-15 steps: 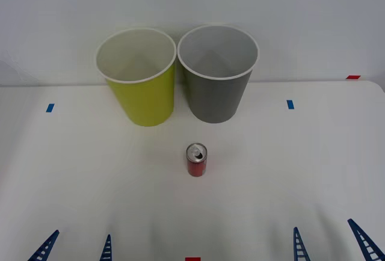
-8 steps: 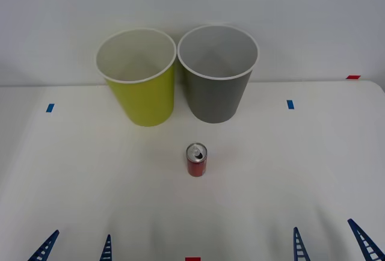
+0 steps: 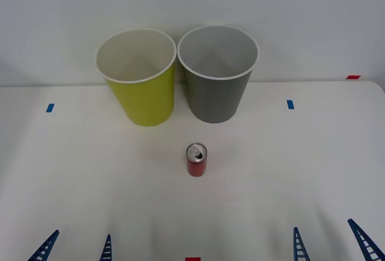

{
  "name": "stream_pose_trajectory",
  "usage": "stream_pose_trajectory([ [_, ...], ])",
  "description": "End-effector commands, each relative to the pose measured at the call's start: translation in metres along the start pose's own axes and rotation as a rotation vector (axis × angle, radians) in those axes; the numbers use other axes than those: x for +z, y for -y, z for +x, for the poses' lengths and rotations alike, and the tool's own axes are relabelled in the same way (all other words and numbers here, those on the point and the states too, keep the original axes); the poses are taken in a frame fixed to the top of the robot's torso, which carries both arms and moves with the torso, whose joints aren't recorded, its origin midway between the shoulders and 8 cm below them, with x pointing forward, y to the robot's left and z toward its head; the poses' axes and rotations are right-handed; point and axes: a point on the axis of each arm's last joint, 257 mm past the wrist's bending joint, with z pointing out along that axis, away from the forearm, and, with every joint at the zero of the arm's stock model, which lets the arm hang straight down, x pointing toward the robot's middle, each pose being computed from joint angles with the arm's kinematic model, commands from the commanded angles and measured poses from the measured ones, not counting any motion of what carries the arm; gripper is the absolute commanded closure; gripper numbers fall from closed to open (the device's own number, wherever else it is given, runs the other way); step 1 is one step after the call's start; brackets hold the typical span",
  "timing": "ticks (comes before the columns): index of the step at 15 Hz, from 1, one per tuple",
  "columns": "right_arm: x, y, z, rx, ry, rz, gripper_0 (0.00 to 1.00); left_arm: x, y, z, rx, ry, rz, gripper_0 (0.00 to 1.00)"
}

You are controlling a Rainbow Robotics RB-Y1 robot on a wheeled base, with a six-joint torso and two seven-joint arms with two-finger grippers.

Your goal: Put cans in the gray bin and PET bottles in the light green bin.

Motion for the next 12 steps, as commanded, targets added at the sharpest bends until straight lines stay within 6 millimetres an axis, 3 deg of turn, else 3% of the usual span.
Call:
stream_pose_trajectory([
  [1, 0.000, 0.000, 0.000, 0.000, 0.000, 0.000, 0.00, 0.000, 0.000, 0.000, 0.000, 0.000, 0.000, 0.00],
  [11, 0.000, 0.000, 0.000, 0.000, 0.000, 0.000, 0.00, 0.000, 0.000, 0.000, 0.000, 0.000, 0.000, 0.00],
  [12, 0.000, 0.000, 0.000, 0.000, 0.000, 0.000, 0.00, -0.002, 0.001, 0.015, 0.002, -0.030, 0.012, 0.00],
])
